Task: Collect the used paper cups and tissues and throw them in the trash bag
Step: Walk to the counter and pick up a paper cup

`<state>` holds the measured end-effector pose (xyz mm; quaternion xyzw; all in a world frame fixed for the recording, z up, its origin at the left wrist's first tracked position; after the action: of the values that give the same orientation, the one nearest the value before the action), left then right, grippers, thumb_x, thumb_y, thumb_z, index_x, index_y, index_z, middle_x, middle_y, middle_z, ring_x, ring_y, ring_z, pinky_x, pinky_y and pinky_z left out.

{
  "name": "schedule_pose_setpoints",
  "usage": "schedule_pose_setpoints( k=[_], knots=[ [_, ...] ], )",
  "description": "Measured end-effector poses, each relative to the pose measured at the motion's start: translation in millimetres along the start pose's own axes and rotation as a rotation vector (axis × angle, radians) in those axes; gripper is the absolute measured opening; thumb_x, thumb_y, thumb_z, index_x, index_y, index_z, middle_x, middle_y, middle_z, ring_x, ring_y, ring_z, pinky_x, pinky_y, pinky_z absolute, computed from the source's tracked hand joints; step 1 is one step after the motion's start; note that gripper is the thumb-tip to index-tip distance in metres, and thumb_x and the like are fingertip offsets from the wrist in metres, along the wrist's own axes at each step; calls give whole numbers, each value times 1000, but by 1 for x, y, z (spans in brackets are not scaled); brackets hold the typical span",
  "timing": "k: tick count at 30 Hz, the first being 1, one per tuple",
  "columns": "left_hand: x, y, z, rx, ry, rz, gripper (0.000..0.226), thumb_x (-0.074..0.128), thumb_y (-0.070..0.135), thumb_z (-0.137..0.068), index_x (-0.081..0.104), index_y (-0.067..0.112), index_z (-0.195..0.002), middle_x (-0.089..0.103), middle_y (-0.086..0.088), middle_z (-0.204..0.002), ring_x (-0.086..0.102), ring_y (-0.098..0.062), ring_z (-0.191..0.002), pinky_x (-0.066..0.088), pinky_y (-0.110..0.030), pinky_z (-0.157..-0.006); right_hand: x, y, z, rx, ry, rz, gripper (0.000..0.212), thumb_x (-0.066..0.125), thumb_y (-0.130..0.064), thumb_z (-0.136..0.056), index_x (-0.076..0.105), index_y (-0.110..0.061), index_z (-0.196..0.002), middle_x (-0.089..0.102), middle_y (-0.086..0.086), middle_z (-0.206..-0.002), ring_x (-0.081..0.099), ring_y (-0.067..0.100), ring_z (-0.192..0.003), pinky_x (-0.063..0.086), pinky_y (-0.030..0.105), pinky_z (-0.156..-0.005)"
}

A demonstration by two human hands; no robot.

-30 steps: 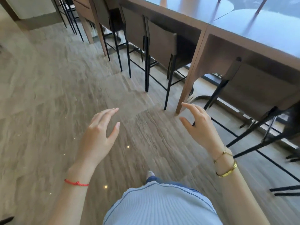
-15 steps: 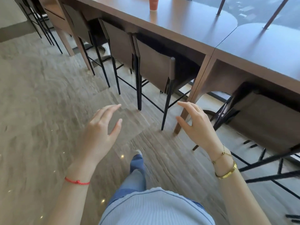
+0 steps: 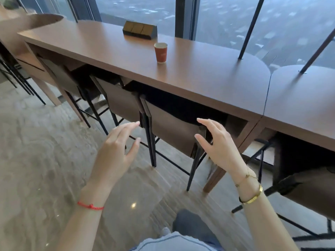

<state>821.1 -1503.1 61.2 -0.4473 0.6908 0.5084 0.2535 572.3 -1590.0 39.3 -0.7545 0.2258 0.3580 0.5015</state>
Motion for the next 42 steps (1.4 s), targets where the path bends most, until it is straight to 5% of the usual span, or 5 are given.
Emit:
schedule_pose_setpoints(
  k=[4, 10, 29, 33, 42],
  knots=[
    [15, -39, -69, 2, 1, 20, 42, 54, 25, -96, 51, 21, -137, 53, 7, -137, 42, -4, -131, 35, -25, -108, 18, 10, -77, 3, 23, -17, 47, 56, -34, -94, 45, -24, -139, 49, -5, -139, 39, 9, -133, 32, 27, -110],
    [45, -98, -169, -24, 24, 13, 41, 54, 26, -96, 52, 23, -136, 53, 9, -134, 32, 13, -122, 22, 1, -98, 47, 33, -202, -6, 47, -30, 46, 56, -34, -94, 46, -22, -137, 52, -5, -136, 42, 11, -130, 30, 21, -105],
    [135, -191, -410, 4, -105, -64, 42, 55, 26, -95, 54, 15, -135, 57, -1, -133, 47, -18, -129, 37, -41, -110, 125, 72, -495, 118, 47, -183, 92, 72, -46, -77, 21, -14, -146, 45, 5, -139, 36, 21, -132, 33, 29, -101],
    [153, -203, -425, 39, -187, -67, 41, 54, 29, -95, 55, 16, -133, 55, 2, -134, 44, -17, -130, 34, -39, -111, 142, 76, -512, 157, 46, -226, 88, 76, -41, -74, 27, -17, -142, 47, 2, -136, 41, 22, -128, 38, 38, -105],
    [156, -213, -434, 145, -207, -63, 38, 60, 30, -92, 60, 17, -128, 55, 4, -127, 44, -18, -125, 37, -40, -105, 150, 74, -518, 228, 189, -292, 59, 77, -39, -71, 44, -21, -116, 59, -6, -112, 56, 13, -104, 43, 21, -80]
  ],
)
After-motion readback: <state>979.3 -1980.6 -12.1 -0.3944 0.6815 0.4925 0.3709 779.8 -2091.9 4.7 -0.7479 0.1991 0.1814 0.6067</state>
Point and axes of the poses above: each hand's wrist, its own z-axis away from the middle knuckle, its own x-axis out of the palm, y = z × x, the point moved 10 cm from there along -z, towards the middle knuckle
